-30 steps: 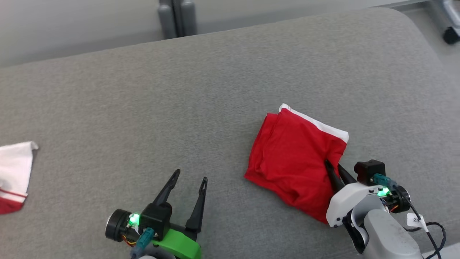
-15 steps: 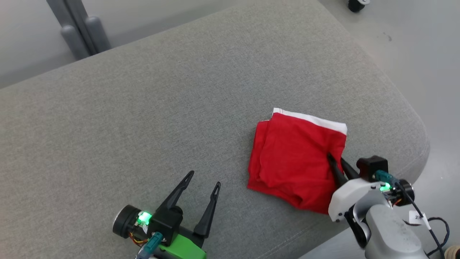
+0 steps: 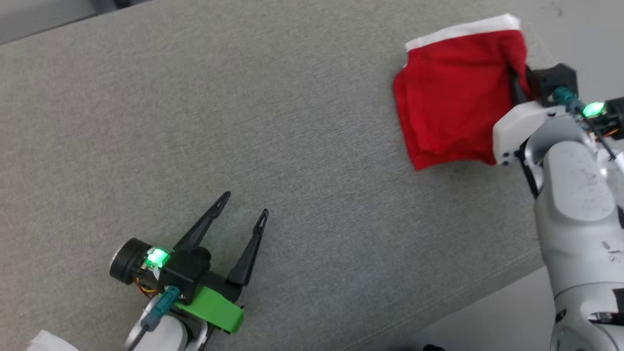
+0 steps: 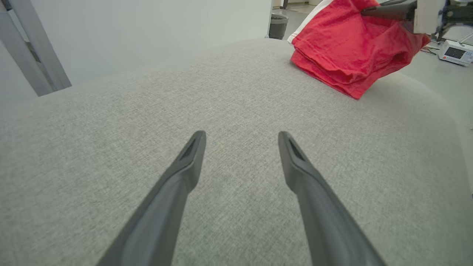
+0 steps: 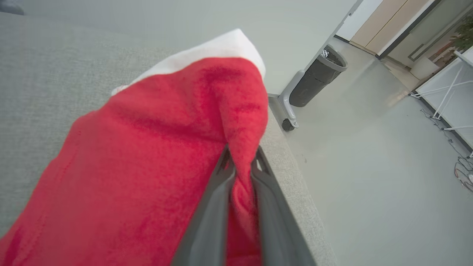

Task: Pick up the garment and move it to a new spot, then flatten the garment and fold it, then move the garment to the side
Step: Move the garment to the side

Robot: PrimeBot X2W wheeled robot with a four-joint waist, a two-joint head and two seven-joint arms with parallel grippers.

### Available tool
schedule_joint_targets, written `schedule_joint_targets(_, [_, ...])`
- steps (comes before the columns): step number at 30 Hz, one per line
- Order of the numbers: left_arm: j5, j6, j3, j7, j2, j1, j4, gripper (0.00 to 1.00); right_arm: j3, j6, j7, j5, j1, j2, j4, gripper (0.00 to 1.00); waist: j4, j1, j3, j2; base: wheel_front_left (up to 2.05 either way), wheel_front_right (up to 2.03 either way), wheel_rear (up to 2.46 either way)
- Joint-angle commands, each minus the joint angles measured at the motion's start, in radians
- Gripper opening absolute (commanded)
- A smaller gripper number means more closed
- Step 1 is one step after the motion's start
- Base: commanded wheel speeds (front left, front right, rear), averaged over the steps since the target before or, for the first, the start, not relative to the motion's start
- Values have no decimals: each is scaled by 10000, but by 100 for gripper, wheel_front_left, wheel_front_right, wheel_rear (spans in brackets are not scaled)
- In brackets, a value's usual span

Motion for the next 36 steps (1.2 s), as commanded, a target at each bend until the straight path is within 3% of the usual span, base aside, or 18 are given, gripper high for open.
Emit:
schedule_joint_targets(1, [-131,-30,68,-1,143,-333,-110,100,-395,-19,312,-489,-318,-120,-120,0,1395,0,1424,0,0,0,0])
schedule_joint_targets(9, [-362,-30,-18,-1,329,-906,-512,100,-2481,-19,1492,-2438,-1097,-515,-944,0,2244,0,2242,0,0,0,0])
schedule_joint_targets(17, [-527,-29,-30,7,353,-1082,-652,100,-3580,-19,2190,-3013,-1376,-1256,-2169,0,2668,0,2537,0,0,0,0])
schedule_joint_targets(18, [-543,-29,-35,7,343,-1071,-640,100,-3781,-19,2161,-3026,-1431,-1294,-2428,6,2696,0,2542,0,0,0,0])
schedule_joint_targets(19, [-563,-29,-52,8,337,-1081,-615,100,-3871,-19,2010,-3041,-1469,-1354,-2758,100,2731,0,2549,0,0,0,0])
schedule_joint_targets(24, [-630,-6,116,10,165,-1111,-413,100,-4288,-19,1457,-3083,-1513,-1015,-3312,100,2831,0,2354,0,0,0,0])
schedule_joint_targets(28, [-572,-6,410,10,-82,-1010,-220,100,-4529,-19,198,-2962,-1746,-358,-2963,100,2906,0,1839,0,0,0,0])
schedule_joint_targets(34, [-301,-6,1245,4,-599,-678,270,100,-3583,-19,-953,-2311,-1480,33,-2000,100,3021,0,727,0,0,0,0])
schedule_joint_targets(36, [-182,-6,1530,1,-757,-595,487,100,-2836,-19,-1039,-1486,-1321,71,-1477,100,3112,0,347,0,0,0,0])
